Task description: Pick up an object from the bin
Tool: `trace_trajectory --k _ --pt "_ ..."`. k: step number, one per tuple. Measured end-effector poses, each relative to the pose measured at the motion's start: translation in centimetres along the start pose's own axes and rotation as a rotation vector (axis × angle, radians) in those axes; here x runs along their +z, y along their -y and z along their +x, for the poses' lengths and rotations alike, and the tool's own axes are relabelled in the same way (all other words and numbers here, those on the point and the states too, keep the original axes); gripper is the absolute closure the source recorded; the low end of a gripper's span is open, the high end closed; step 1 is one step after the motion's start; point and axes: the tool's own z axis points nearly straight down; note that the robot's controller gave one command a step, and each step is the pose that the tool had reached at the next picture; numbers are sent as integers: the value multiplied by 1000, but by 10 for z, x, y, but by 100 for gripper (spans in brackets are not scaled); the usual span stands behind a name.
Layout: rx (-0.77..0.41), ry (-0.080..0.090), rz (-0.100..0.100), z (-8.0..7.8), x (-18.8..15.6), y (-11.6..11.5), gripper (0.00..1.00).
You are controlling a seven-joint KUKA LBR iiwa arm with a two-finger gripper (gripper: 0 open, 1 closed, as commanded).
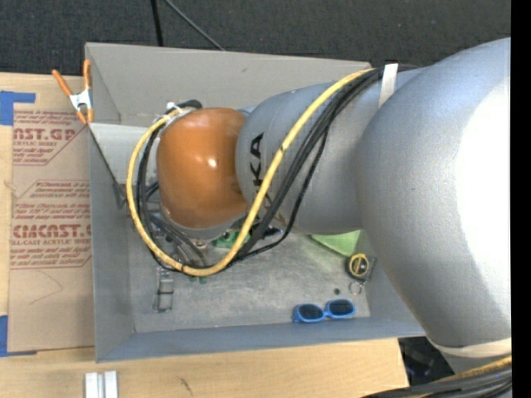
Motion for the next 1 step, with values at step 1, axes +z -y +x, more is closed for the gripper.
trace_trajectory --k 1 --pt "-304 5 2 -65 89 68 0"
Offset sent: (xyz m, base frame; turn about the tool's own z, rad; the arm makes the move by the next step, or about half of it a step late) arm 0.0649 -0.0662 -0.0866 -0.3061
